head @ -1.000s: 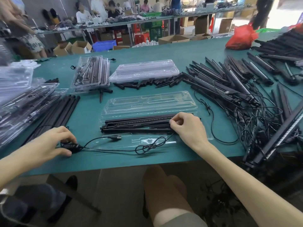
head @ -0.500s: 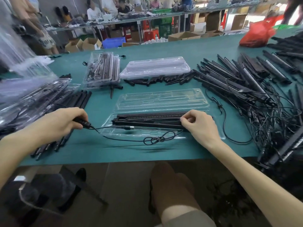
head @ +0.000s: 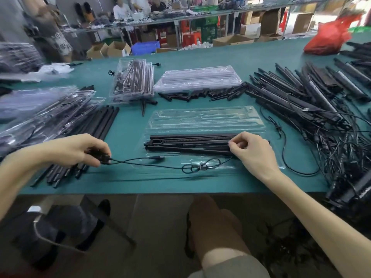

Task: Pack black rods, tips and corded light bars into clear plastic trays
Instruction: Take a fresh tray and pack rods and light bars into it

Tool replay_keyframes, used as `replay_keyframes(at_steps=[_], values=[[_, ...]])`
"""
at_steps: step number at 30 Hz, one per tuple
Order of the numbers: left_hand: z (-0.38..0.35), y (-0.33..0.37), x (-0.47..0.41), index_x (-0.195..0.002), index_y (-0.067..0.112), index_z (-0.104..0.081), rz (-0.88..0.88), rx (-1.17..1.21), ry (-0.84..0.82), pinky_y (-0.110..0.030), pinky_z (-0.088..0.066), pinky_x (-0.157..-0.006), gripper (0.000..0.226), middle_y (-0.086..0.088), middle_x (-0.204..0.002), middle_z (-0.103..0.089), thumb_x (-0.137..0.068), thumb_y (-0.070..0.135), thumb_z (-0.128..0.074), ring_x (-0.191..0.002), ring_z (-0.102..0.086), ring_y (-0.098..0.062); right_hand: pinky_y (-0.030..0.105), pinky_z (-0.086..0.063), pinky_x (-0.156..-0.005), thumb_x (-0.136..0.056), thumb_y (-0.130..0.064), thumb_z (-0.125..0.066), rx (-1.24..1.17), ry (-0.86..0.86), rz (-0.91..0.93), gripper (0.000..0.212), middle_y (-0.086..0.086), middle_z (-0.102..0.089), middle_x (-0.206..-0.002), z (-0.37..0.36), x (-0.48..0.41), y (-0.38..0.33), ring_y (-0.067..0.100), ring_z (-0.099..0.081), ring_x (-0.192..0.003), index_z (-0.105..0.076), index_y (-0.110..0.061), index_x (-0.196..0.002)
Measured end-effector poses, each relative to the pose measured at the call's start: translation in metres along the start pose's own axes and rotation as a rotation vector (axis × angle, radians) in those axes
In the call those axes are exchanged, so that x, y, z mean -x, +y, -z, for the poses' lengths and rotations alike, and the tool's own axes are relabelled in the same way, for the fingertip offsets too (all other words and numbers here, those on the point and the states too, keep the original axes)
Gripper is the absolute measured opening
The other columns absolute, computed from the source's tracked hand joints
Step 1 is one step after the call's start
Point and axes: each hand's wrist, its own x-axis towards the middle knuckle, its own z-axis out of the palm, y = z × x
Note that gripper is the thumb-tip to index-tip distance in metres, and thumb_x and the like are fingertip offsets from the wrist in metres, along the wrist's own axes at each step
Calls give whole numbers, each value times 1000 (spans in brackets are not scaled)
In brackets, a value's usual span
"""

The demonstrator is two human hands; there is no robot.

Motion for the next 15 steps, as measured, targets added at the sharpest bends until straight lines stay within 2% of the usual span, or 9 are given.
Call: replay_keyframes(at_steps=[3, 6, 8, 10, 13, 15], values=[[-2, 3, 2, -96, 25, -73, -41, 86, -97, -17, -48, -77, 25, 9, -91, -74, -87, 1, -74, -83, -67, -7, 30, -46, -66, -93, -35, -63, 10, 6, 3, 8, -18, -65, -77, -1, 0, 0, 3, -60, -77, -67, -29, -89], [-6, 16, 0, -101, 16, -72, -88, 237, 32, -22, -51, -83, 20, -4, -98, -74, -88, 2, -71, -91, -68, -15, 27, -40, -62, -93, -35, -62, 25, 10, 1, 8, -18, -64, -77, -2, 0, 0, 0, -59, -76, -66, -30, -89], [-8, 31, -3, -103, 14, -72, -103, 323, 136, -26, -52, -76, 18, -13, -96, -72, -90, 2, -68, -84, -64, -19, 28, -42, -64, -93, -36, -62, 20, 0, -7, 9, -18, -64, -78, -2, -1, 0, 0, -59, -77, -66, -30, -89], [-10, 52, -7, -105, 14, -71, -138, 366, 231, -24, -50, -68, 18, -19, -92, -69, -92, 3, -66, -79, -61, -21, 31, -47, -68, -93, -37, -63, -15, -15, -25, 9, -18, -66, -80, -2, -2, 1, 2, -62, -80, -68, -30, -89], [-13, 86, -14, -110, 14, -71, -217, 432, 347, -18, -48, -63, 18, -21, -91, -67, -94, 11, -65, -75, -59, -17, 29, -50, -73, -93, -36, -66, -196, -11, -71, 12, -15, -72, -77, 1, -4, 1, 0, -66, -78, -74, -27, -90], [-13, 108, -21, -114, 15, -71, -262, 506, 413, -19, -49, -63, 21, -17, -93, -69, -94, 18, -65, -77, -61, -16, 22, -45, -67, -92, -35, -69, -385, 7, -120, 13, -16, -71, -71, 4, -7, 0, -6, -63, -66, -76, -24, -90]])
